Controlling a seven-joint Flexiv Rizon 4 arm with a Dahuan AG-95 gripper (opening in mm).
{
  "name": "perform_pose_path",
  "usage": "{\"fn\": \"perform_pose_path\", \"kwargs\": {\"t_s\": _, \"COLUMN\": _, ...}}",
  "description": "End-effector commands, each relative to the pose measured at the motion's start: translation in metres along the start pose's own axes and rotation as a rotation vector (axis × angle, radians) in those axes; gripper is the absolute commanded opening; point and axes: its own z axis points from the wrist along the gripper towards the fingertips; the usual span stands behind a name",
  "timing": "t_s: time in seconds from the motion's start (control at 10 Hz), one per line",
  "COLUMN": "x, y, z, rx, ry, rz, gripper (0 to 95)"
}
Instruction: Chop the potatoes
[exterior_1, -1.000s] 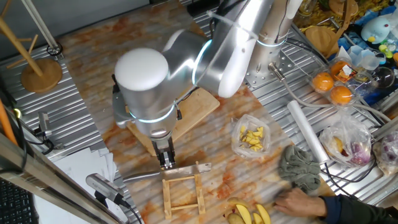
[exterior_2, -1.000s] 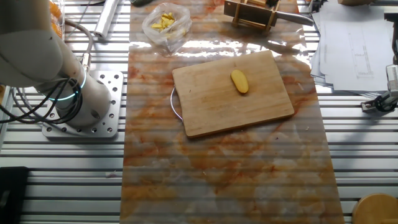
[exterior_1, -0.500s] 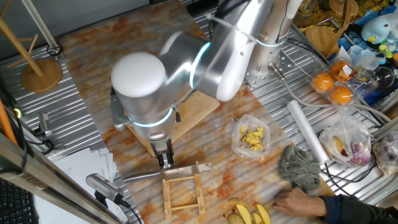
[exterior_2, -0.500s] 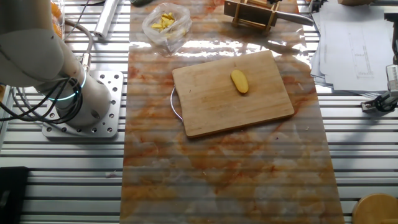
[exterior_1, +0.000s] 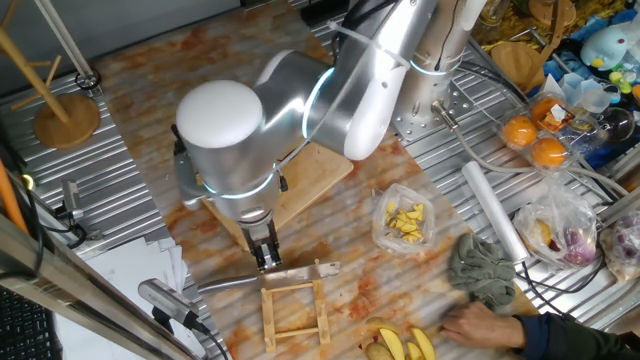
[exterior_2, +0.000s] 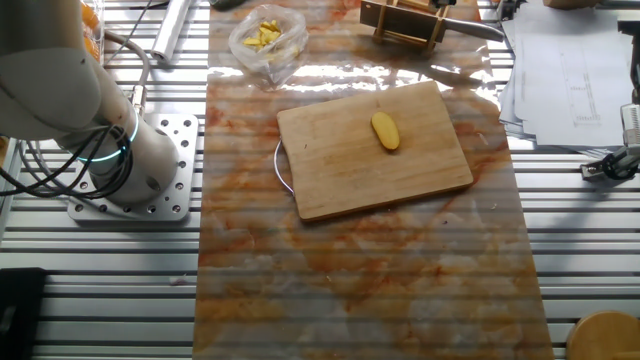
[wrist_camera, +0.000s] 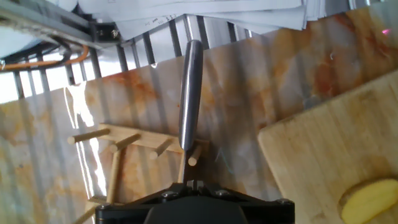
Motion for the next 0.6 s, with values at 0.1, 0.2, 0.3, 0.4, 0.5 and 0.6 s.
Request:
{"fn": "perform_pose_path", "kwargs": {"t_s": 0.1, "x": -0.001, "y": 0.001, "z": 0.0, "rx": -0.006, "ry": 0.034, "rz": 0.03, "gripper": 19.0}}
{"fn": "perform_pose_path", "kwargs": {"t_s": 0.2, "x": -0.001, "y": 0.001, "z": 0.0, "rx": -0.011, "ry": 0.035, "rz": 0.037, "gripper": 19.0}}
{"fn": "perform_pose_path", "kwargs": {"t_s": 0.3, "x": -0.001, "y": 0.002, "z": 0.001, "rx": -0.023, "ry": 0.034, "rz": 0.062, "gripper": 19.0}}
{"fn": "perform_pose_path", "kwargs": {"t_s": 0.4, "x": 0.001, "y": 0.006, "z": 0.006, "rx": -0.032, "ry": 0.038, "rz": 0.092, "gripper": 19.0}}
{"fn": "perform_pose_path", "kwargs": {"t_s": 0.5, "x": 0.001, "y": 0.008, "z": 0.008, "rx": -0.028, "ry": 0.039, "rz": 0.092, "gripper": 19.0}}
{"fn": "perform_pose_path", "kwargs": {"t_s": 0.6, "x": 0.004, "y": 0.01, "z": 0.013, "rx": -0.028, "ry": 0.039, "rz": 0.092, "gripper": 19.0}}
